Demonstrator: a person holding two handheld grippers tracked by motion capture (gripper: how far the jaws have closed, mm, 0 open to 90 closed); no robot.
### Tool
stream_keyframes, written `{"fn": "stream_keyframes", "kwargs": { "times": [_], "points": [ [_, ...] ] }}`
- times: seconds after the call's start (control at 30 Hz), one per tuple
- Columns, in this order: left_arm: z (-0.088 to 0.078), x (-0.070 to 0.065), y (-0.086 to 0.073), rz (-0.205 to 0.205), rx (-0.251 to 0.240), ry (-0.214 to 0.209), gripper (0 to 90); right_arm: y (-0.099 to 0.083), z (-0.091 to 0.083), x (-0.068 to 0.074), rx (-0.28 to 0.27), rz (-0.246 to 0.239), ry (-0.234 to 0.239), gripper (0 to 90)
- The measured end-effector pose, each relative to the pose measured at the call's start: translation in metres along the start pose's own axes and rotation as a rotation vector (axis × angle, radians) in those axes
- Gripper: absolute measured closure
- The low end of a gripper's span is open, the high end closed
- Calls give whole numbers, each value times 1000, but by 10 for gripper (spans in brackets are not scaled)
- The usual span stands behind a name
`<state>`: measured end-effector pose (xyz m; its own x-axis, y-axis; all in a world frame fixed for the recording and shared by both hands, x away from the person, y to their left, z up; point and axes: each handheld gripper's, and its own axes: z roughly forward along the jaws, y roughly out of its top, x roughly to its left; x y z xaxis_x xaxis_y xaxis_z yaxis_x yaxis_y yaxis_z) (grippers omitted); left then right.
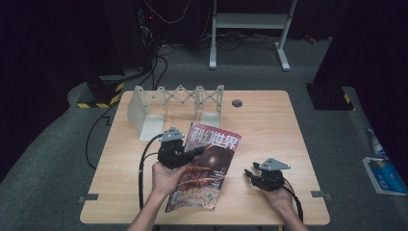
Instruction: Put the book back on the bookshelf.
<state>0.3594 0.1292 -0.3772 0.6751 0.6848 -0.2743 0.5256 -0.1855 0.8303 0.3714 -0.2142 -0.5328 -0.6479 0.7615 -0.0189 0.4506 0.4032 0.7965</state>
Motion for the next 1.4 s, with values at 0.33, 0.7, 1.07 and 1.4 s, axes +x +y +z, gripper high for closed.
{"fn": "stream_keyframes", "kwargs": {
  "times": [0.33,0.7,1.07,1.4],
  "points": [
    [-10,6,6,10,-14,19,839,-1,-1,1,-1,0,1,511],
    [-20,19,17,13,-3,74,838,-1,-1,1,-3,-3,1,511],
    [-29,30,36,35,40,154,837,-1,-1,1,-3,-6,2,511],
    [-34,38,48,44,104,198,837,-1,-1,1,-3,-6,6,511]
  ]
}}
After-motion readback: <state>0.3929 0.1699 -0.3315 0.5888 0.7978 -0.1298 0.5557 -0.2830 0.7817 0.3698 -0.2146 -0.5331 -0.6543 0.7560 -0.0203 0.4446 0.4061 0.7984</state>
